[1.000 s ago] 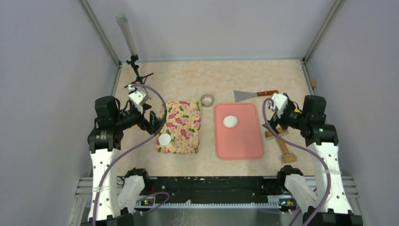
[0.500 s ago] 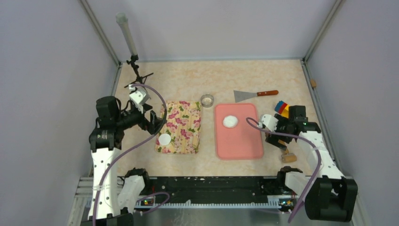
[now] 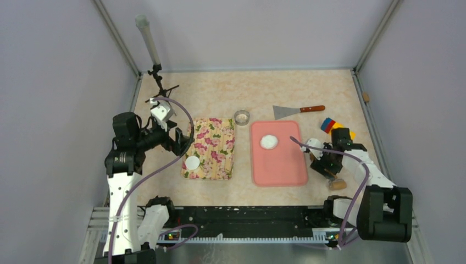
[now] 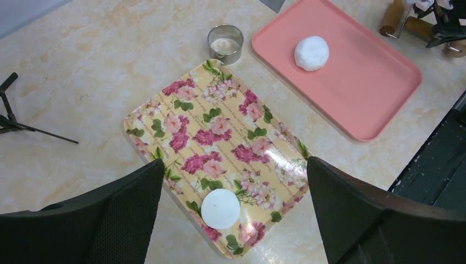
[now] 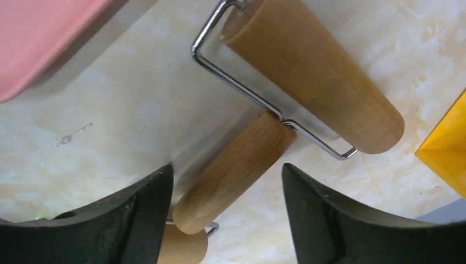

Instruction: Roll out the dumpling wrappers from the dough

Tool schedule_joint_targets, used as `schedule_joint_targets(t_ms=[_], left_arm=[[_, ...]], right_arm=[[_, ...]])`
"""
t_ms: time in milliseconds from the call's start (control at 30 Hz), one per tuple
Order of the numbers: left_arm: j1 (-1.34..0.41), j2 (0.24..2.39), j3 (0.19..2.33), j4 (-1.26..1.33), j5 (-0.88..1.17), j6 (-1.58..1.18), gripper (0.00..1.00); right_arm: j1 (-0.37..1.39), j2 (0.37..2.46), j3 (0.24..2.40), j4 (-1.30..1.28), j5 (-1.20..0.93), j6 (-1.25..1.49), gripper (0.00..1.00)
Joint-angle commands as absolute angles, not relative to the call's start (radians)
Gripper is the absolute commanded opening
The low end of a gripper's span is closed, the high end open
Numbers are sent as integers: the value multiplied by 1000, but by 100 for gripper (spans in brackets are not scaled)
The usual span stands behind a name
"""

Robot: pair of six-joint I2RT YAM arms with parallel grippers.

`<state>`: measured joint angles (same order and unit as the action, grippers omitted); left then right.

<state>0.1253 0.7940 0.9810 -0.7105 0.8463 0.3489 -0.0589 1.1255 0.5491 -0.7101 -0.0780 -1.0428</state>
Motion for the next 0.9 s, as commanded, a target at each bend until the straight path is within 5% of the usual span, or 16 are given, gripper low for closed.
schedule_joint_targets(t_ms=[0, 200, 600, 867], left_arm=[[129, 785, 974, -667, 836, 328, 99], [129, 785, 974, -661, 830, 325, 99], [107, 833, 1034, -589, 793, 266, 99], [-73, 1069, 1369, -598, 711, 247, 99]], right_arm=[[-61, 1212, 545, -601, -59, -978, 63], [-106, 1300, 560, -589, -80, -939, 2], [-114, 976, 652, -570, 122, -927, 0], [27, 803, 875, -601, -95, -951, 0]])
